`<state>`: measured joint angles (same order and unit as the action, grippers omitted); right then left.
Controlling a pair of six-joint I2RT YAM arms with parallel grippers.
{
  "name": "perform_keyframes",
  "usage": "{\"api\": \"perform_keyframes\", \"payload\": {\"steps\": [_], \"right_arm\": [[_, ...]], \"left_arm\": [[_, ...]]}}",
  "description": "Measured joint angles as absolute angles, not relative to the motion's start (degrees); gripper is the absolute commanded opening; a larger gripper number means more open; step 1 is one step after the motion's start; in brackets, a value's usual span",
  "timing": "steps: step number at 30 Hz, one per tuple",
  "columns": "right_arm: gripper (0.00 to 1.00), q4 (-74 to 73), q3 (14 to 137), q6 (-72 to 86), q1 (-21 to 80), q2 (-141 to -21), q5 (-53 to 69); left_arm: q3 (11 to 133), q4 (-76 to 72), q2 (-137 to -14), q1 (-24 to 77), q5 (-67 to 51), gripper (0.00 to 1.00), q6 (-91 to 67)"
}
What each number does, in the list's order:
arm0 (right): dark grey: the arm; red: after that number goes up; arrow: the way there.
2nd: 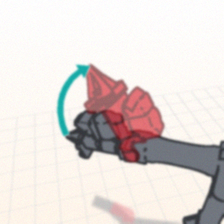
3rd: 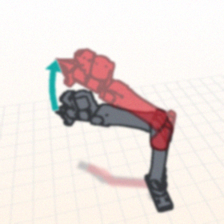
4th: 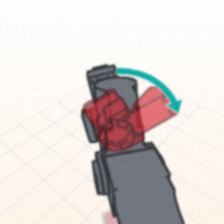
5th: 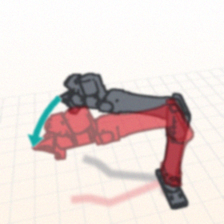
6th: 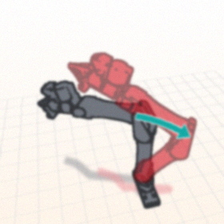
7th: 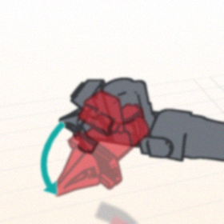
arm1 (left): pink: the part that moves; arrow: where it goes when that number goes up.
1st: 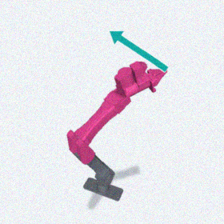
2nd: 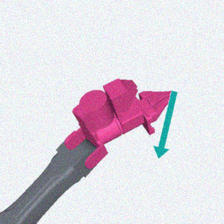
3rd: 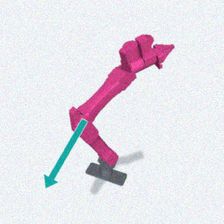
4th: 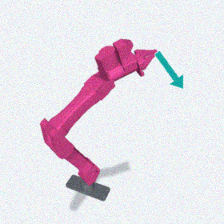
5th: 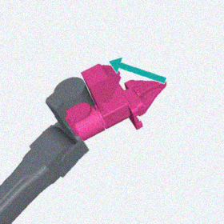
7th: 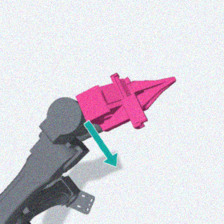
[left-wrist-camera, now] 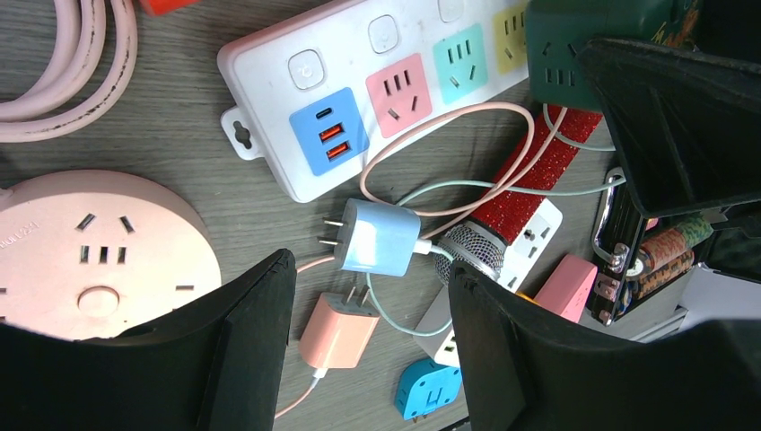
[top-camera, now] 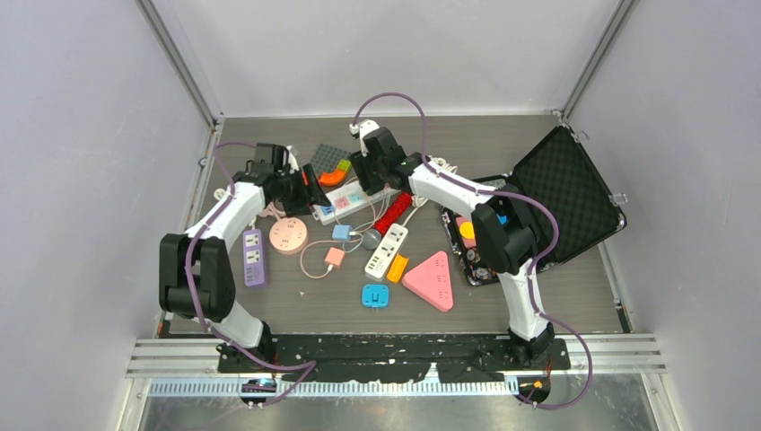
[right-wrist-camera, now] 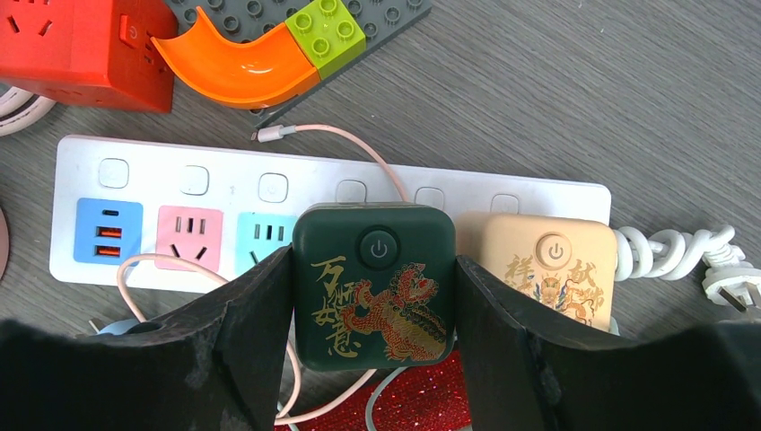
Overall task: Insert the plug
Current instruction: Insert the plug into the socket.
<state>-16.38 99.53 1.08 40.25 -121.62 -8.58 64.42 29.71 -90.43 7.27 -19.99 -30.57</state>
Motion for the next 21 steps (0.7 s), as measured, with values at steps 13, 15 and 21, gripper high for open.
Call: {"api": "perform_keyframes", "payload": {"steps": [13, 15, 21], "right_arm": [[0.05, -16.4, 99.3, 2.1, 40.8, -119.7, -8.2], [0.05, -16.4, 99.3, 2.1, 40.8, -119.2, -8.2], [0.05, -17.2, 99.3, 2.1, 40.8, -119.0, -7.6]], "left_arm": [[64.4, 29.7, -90.5, 7.1, -19.7, 0.62, -30.6], [64.4, 29.7, -90.5, 7.1, -19.5, 0.62, -30.6], [64.4, 29.8, -90.9, 7.1, -19.5, 0.62, -30.6]]}}
